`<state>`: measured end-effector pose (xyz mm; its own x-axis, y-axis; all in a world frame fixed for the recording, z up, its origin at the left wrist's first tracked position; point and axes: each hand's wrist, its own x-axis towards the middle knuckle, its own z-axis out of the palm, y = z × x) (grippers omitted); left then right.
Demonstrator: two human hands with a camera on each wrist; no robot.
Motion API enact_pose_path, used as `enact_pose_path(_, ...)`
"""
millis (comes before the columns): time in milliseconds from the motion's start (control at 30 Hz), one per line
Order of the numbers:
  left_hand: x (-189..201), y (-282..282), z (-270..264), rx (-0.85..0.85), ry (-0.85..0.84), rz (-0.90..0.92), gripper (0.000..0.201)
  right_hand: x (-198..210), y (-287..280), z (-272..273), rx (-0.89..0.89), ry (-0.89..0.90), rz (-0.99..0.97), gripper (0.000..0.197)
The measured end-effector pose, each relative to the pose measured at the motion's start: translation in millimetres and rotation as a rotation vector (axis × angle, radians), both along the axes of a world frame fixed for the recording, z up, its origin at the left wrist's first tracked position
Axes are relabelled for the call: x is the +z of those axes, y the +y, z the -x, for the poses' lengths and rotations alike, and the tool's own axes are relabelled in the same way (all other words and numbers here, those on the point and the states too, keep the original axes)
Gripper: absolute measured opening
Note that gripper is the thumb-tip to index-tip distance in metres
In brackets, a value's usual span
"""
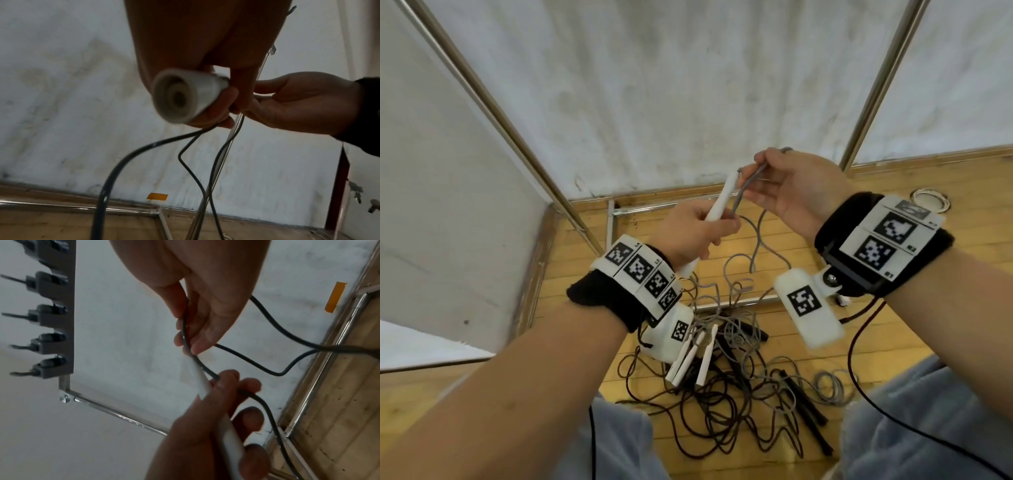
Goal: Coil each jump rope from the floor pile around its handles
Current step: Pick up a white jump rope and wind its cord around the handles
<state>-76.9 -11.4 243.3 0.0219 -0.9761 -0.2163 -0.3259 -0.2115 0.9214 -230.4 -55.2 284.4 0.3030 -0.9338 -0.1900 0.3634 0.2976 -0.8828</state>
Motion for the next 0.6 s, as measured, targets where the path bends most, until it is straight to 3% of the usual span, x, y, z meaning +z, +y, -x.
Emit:
enact_pose_path(200, -10, 4, 2, -0.089, -0.351, 0.095, 0.010, 9, -10, 18, -0.133, -0.049, 0.022, 0.022)
enact_pose_path(367, -4, -3, -10, -0.108, -0.483, 0.044, 0.017, 11, -18, 28, -0.211, -0.046, 0.021, 0.019)
enact_pose_path(433, 0, -2, -11, -0.116, -0.452, 0.027, 0.019, 6, -16, 24, -0.179, -0.015, -0.014, 0.013)
enact_pose_path(500, 5, -2, -10, -0.064, -0.294, 0.050, 0.020, -2, -10, 18, -0.063, 0.048, -0.051, 0.006)
enact_pose_path(600, 17, -3, -10, 0.048, -0.032, 0.139, 0.021, -17, 4, 12, 0.231, 0.181, -0.048, 0.024)
